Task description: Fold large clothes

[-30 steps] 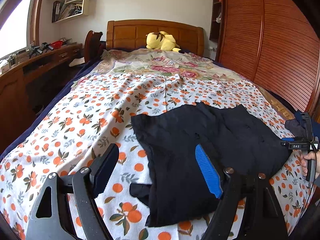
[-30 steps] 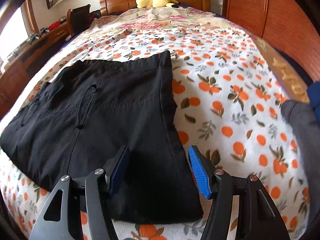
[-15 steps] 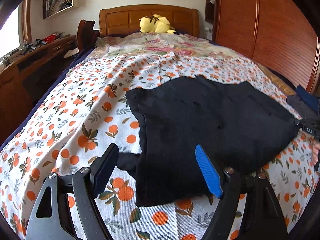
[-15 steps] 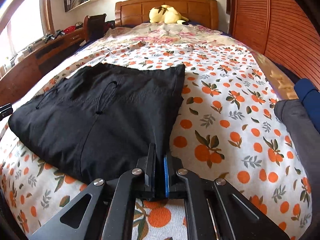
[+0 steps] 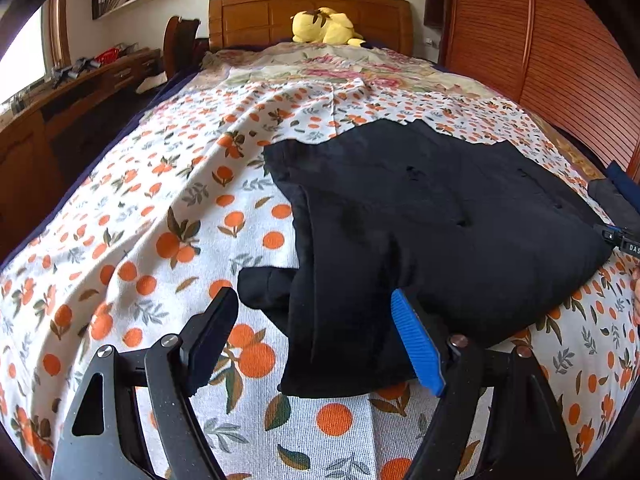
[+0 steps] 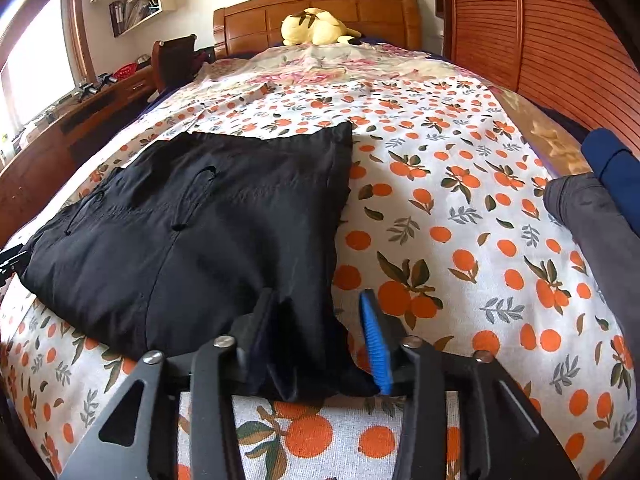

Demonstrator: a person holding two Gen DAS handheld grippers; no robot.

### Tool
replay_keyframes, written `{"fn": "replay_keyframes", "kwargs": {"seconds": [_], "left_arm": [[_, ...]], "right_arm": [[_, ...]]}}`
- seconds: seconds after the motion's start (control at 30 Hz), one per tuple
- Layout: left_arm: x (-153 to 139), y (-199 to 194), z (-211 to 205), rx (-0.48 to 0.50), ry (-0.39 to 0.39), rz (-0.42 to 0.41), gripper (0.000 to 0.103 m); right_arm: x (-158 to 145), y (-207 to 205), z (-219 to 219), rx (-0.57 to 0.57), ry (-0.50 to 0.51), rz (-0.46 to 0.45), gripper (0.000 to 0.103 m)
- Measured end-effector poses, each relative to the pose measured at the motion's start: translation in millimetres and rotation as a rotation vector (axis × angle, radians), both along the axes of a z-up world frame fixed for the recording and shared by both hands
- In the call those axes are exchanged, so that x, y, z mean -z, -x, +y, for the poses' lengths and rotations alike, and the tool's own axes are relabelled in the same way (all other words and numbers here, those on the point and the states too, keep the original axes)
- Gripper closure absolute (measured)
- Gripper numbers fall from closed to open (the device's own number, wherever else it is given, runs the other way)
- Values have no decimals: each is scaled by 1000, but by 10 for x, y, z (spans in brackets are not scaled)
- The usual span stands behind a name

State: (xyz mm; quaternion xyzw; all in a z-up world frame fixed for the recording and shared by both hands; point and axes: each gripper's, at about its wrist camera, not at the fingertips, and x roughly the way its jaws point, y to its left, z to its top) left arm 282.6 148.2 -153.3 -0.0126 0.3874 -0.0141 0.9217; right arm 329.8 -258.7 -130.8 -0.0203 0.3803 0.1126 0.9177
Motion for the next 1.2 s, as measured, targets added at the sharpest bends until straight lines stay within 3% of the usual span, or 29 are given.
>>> {"fn": "replay_keyframes", "kwargs": {"seconds": [0.1,0.17,0.27,0.4,0.53,0.6,0.73,0.77,0.8,0.83,0.9,1.0,1.2], "left_arm": [[36,3,7,4,14,9,28],[48,1,15,12,36,17,36],[42,21,-14,15,28,10,40],[48,29,-24,19,26,11,43],[71,26,-12,18,33,15,44],[88,19,-13,23,41,20,49],[136,-18,-56,44,59,40,70],[133,-15,-80,44,50,39,78],[123,-4,-93,39,44,36,82],[102,19,-113,32,43,28,89],[56,70,-149,17,41,15,92],[-26,146,-196,11,35,-3,94],[-259,499,-210,31,60,-43,95]], "right_arm": [[3,-17,-41,11,-24,14,45],[16,-25,-66,21,-40,29,41],[15,-41,-145,33,-142,70,41],[10,-27,-107,28,-116,60,40],[108,-94,-96,14,-113,104,40],[179,-172,-115,1,-140,151,40],[220,-267,-141,-21,-175,184,41],[215,-267,-132,-29,-174,181,46],[210,-265,-103,-62,-187,181,66],[199,-253,-56,-88,-179,179,77],[157,-227,22,-110,-139,155,86],[85,-171,24,-121,-129,119,90],[-143,107,-151,-146,-209,53,93]]}}
